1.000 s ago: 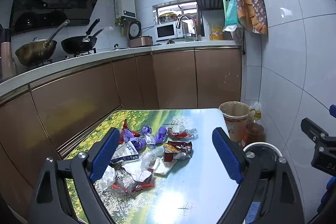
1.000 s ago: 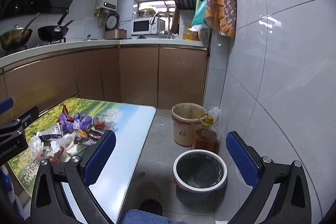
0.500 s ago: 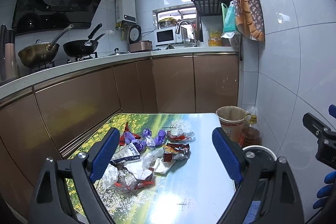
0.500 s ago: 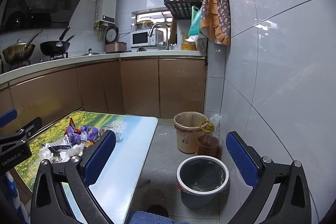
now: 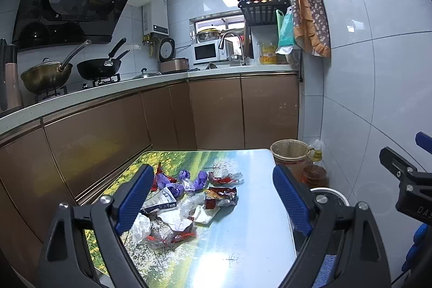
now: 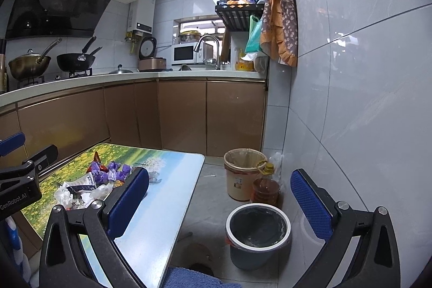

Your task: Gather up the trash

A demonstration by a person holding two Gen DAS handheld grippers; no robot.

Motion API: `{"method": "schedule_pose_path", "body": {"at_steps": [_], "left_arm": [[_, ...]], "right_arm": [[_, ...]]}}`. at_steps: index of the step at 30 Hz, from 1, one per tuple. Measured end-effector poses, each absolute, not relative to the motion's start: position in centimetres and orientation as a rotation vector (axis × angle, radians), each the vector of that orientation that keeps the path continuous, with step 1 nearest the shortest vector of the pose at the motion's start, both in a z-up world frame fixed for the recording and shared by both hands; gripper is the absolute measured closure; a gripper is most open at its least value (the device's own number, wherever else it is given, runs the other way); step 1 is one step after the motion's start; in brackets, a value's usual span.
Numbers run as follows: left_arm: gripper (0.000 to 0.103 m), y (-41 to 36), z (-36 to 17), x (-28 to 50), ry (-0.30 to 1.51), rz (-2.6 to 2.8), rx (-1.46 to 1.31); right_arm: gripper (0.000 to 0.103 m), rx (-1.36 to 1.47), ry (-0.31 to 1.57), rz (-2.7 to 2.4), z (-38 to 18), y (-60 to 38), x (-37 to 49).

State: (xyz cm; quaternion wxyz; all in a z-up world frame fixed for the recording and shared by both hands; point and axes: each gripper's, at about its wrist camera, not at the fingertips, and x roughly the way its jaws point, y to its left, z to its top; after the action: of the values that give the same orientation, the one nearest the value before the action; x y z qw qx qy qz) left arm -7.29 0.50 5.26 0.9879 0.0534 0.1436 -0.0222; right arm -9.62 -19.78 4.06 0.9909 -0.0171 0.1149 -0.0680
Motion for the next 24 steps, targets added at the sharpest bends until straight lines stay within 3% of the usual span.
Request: {"method": "schedule_pose_path", "body": {"at_steps": [9,24], "left_arm": [[0.005,1.1,4.6,-6.2,0.294,-0.104,0.062],[0.005,4.6,-2.4,1.0,0.517,-0.173,-0.011]], "right_arm": [[0.0,-0.028,0.272,-0.092,3.6,-19.9,-8.0],[0.001,-0.039,0.513,0.043,-0.7,-17.2,0.2]]}}
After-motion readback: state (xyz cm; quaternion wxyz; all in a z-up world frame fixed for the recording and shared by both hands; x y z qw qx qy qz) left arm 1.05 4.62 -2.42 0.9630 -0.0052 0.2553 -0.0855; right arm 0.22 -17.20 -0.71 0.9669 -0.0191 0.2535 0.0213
